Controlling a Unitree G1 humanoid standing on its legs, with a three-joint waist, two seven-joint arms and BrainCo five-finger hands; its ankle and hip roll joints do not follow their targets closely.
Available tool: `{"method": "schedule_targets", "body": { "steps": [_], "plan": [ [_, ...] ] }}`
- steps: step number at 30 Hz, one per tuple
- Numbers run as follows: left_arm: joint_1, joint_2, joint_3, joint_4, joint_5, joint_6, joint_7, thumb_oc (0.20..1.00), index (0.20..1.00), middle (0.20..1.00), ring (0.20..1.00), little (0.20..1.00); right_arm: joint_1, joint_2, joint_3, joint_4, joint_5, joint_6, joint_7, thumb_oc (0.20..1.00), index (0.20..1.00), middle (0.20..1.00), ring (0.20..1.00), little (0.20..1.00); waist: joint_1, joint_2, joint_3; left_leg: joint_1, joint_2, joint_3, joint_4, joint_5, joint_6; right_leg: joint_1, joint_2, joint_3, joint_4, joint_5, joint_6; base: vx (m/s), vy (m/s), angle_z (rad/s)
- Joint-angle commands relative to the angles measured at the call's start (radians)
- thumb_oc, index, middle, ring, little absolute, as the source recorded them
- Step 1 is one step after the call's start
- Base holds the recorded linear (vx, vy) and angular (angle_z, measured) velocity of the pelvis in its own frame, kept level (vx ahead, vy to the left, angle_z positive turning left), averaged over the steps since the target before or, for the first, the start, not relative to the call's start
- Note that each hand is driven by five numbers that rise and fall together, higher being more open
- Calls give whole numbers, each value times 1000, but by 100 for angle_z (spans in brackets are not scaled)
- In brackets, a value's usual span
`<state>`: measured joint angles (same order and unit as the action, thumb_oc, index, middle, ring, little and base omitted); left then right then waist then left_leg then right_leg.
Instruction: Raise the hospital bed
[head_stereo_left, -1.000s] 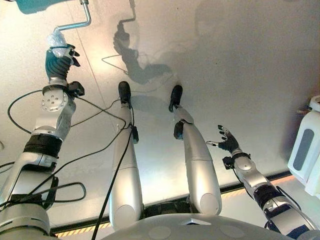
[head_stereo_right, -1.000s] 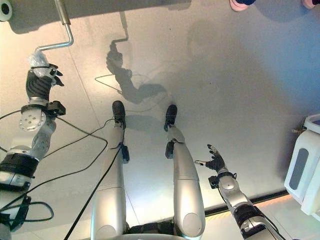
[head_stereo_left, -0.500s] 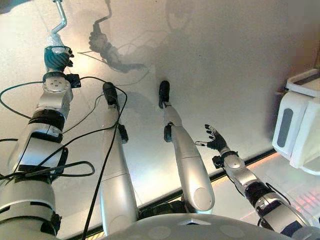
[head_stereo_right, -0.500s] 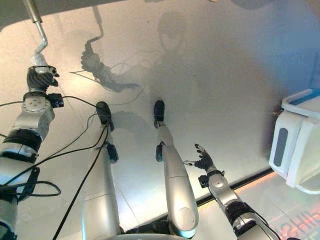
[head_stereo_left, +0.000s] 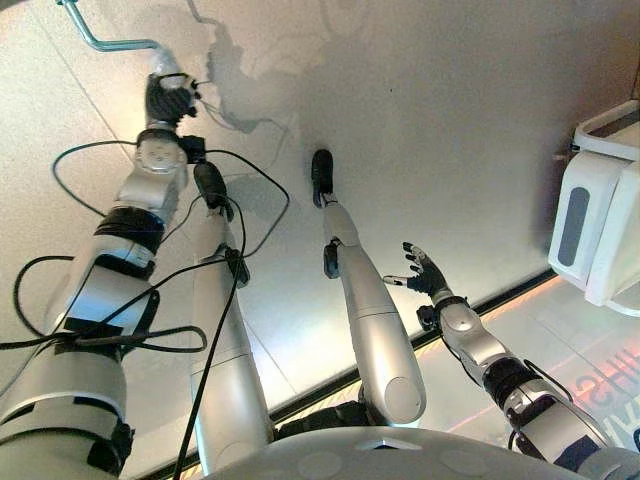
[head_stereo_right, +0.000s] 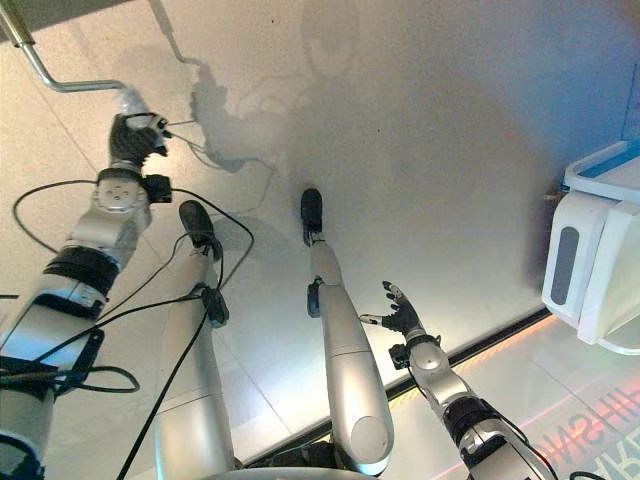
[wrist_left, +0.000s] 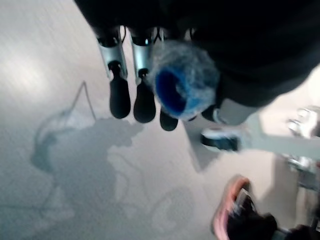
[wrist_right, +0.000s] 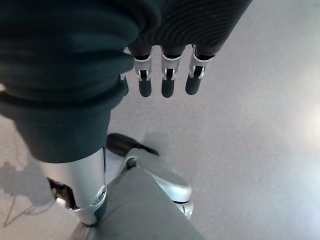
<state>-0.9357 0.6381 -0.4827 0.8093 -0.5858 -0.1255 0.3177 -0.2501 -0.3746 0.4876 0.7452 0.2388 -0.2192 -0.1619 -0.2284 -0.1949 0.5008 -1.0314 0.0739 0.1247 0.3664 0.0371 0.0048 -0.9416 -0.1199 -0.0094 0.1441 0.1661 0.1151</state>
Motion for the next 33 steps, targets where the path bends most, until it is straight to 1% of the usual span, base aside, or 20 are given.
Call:
{"method": "schedule_targets", "body": {
  "steps": [1,2,3,4,5,6,7,8,12,13,14,18,19,20,21,27,28,30,33],
  "plan": [
    [18,-9,-68,-274,-20,-106,-43,200,200,200,200,200,21,-66,26,-24,-27,6,-15,1000,1000,1000,1000,1000,20,11,19,83,21,-55,-86,29,-79,5,4,-19,109,-80,66,-23,-193,0],
    [19,-9,-67,-275,-20,-105,-43,200,200,200,200,200,22,-66,27,-24,-27,6,-15,1000,1000,1000,1000,1000,20,12,19,84,20,-56,-87,30,-79,5,4,-19,109,-80,65,-19,-156,4],
    [61,17,-61,-384,-45,-125,-45,200,200,200,200,200,32,-75,10,-27,-31,5,-19,1000,1000,1000,1000,1000,27,31,19,103,21,-59,-128,58,-88,9,11,-26,114,-87,62,-12,-90,6],
    [62,18,-61,-384,-44,-125,-45,200,200,200,200,200,32,-75,10,-27,-31,5,-19,1000,1000,1000,1000,1000,27,31,19,103,21,-59,-128,58,-88,9,11,-26,114,-87,62,-22,-157,4],
    [129,54,-42,-498,-74,-140,-54,200,200,200,200,200,53,-84,-13,-35,-38,3,-23,1000,1000,1000,1000,1000,35,49,19,126,22,-61,-164,79,-96,17,15,-29,111,-88,60,-17,-91,0],
    [159,69,-34,-549,-89,-147,-61,200,200,200,200,200,59,-85,-22,-32,-41,4,-24,1000,1000,1000,1000,1000,40,57,19,135,24,-60,-181,87,-100,21,17,-31,109,-87,60,-18,-91,2],
    [161,69,-33,-550,-89,-146,-61,200,200,200,200,200,59,-85,-21,-32,-41,4,-24,1000,1000,1000,1000,1000,39,57,19,136,24,-60,-182,88,-100,22,17,-31,109,-87,60,-10,-58,2],
    [227,106,-2,-654,-126,-166,-74,200,200,200,200,200,80,-90,-43,-34,-46,5,-24,1000,1000,1000,1000,1000,52,74,19,153,21,-58,-210,104,-106,29,19,-36,100,-84,60,-6,-44,3],
    [375,160,84,-827,-162,-188,-90,200,200,200,200,200,115,-95,-76,-27,-52,2,-20,1000,1000,1000,1000,1000,73,98,19,171,16,-61,-233,118,-109,46,16,-45,86,-78,62,-18,-22,3],
    [420,180,126,-882,-169,-193,-101,200,200,200,200,200,113,-95,-92,-20,-56,2,-18,1000,1000,1000,1000,1000,84,107,19,141,16,-58,-234,148,-103,23,16,-48,78,-50,57,-6,-2,4],
    [464,184,134,-905,-181,-192,-111,200,200,200,200,200,132,-95,-92,-19,-58,2,-18,1000,1000,1000,1000,1000,88,111,19,171,12,-66,-232,119,-109,56,12,-50,81,-78,63,-6,-1,7],
    [467,185,136,-907,-181,-192,-111,200,200,200,200,200,133,-96,-91,-19,-58,2,-18,1000,1000,1000,1000,1000,87,111,19,173,12,-66,-232,118,-109,57,12,-50,81,-79,63,-1,2,7],
    [543,208,205,-964,-183,-198,-118,200,200,200,200,200,138,-97,-112,-18,-64,2,-13,1000,1000,1000,1000,1000,106,120,19,137,7,-65,-227,144,-101,32,5,-57,73,-48,59,-69,88,5],
    [678,246,295,-1030,-185,-203,-141,200,200,200,200,200,158,-98,-136,-13,-64,-1,-5,1000,1000,1000,1000,1000,132,132,19,125,-6,-69,-209,128,-98,49,-18,-75,58,-36,68,-13,121,8],
    [716,254,309,-1037,-191,-204,-146,200,200,200,200,200,176,-98,-135,-13,-64,-2,-3,1000,1000,1000,1000,1000,136,132,19,155,-9,-75,-203,94,-103,81,-23,-78,61,-61,76,46,116,12],
    [718,254,311,-1038,-191,-204,-147,200,200,200,200,200,176,-98,-134,-13,-64,-2,-3,1000,1000,1000,1000,1000,135,132,19,155,-9,-75,-203,93,-103,81,-23,-78,61,-61,76,13,46,18],
    [813,263,410,-1034,-175,-217,-161,200,200,200,200,200,184,-89,-156,16,-64,-8,10,1000,1000,1000,1000,1000,173,141,19,128,-35,-77,-156,54,-98,117,-61,-102,30,-44,92,33,276,-3],
    [824,260,428,-1021,-166,-216,-160,200,200,200,200,200,178,-83,-151,20,-64,-8,12,1000,1000,1000,1000,1000,181,144,19,115,-41,-81,-142,46,-98,133,-70,-111,11,-39,95,41,215,5],
    [818,256,435,-999,-155,-215,-154,200,200,200,200,200,169,-75,-148,31,-67,-7,14,1000,1000,1000,1000,1000,189,139,19,107,-47,-84,-129,37,-96,152,-76,-125,-4,-39,98,28,70,21]
  ]
}}
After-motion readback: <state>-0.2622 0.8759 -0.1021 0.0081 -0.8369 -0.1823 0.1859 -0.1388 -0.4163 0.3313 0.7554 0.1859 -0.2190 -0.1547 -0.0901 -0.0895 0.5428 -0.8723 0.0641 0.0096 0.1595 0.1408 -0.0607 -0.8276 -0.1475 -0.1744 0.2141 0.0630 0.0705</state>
